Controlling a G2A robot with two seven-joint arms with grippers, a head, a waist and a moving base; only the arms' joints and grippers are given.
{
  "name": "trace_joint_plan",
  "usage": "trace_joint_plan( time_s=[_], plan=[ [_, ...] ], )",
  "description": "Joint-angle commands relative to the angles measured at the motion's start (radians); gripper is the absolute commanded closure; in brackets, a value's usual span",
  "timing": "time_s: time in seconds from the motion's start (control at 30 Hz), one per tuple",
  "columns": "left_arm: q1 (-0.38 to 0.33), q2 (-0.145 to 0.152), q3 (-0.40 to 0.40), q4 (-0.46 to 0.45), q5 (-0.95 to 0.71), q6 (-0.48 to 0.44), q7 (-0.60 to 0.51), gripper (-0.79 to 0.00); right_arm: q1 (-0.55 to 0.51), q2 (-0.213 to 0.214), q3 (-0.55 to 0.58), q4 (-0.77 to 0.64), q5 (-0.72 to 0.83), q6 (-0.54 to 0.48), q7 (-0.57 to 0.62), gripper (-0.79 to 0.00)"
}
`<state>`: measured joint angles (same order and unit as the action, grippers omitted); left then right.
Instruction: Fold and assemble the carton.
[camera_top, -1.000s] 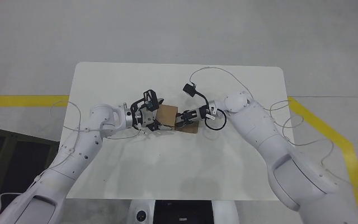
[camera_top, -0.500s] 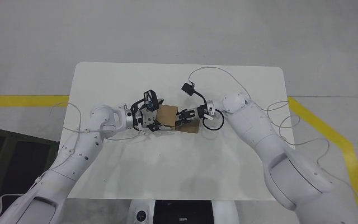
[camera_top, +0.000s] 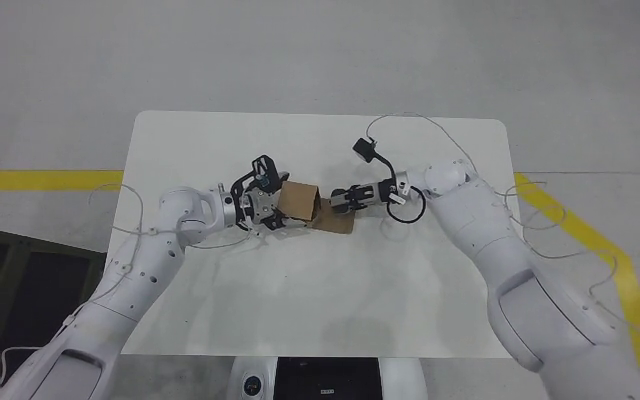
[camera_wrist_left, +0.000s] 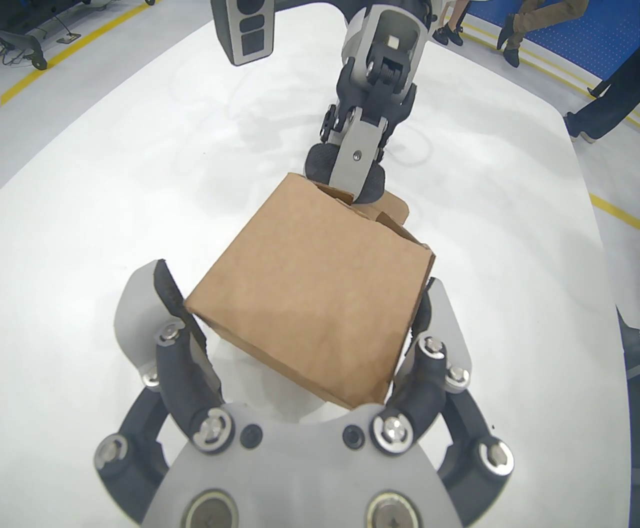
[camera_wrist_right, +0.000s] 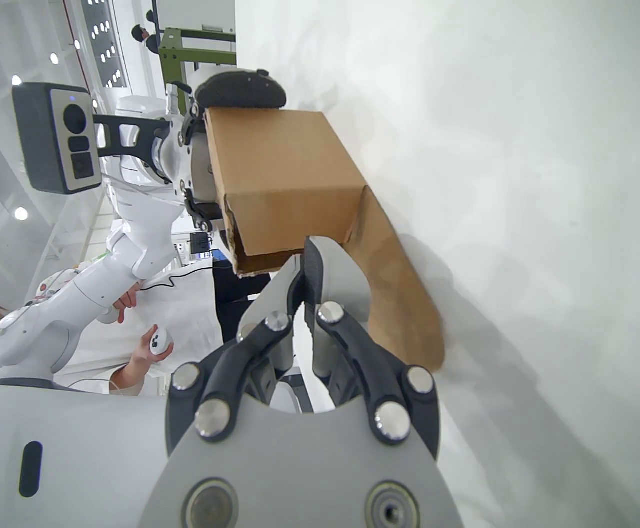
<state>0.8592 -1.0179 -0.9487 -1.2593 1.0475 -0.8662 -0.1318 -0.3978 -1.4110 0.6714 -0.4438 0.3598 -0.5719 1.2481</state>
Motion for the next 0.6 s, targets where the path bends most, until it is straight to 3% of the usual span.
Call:
trace_joint_plan(
  time_s=[0.0,0.17,0.23,0.57],
  plan=[
    [-0.001,-0.001,-0.003,0.002,-0.003,0.003,-0.002,-0.785,0.0,0.017,0.011,-0.011,-0.016,0.002,0.002,0.0],
    [0.001,-0.002,-0.011,0.009,-0.004,0.008,-0.004,-0.785,-0.007,0.063,0.035,-0.041,-0.071,0.02,0.02,-0.24],
    [0.001,-0.002,-0.013,0.011,-0.004,0.009,-0.004,-0.785,-0.02,0.079,0.047,-0.061,-0.078,0.027,0.027,-0.283],
    [-0.001,-0.006,-0.021,0.014,0.007,0.007,-0.005,-0.785,-0.082,0.137,0.114,-0.186,-0.101,0.076,0.038,-0.299]
  ],
)
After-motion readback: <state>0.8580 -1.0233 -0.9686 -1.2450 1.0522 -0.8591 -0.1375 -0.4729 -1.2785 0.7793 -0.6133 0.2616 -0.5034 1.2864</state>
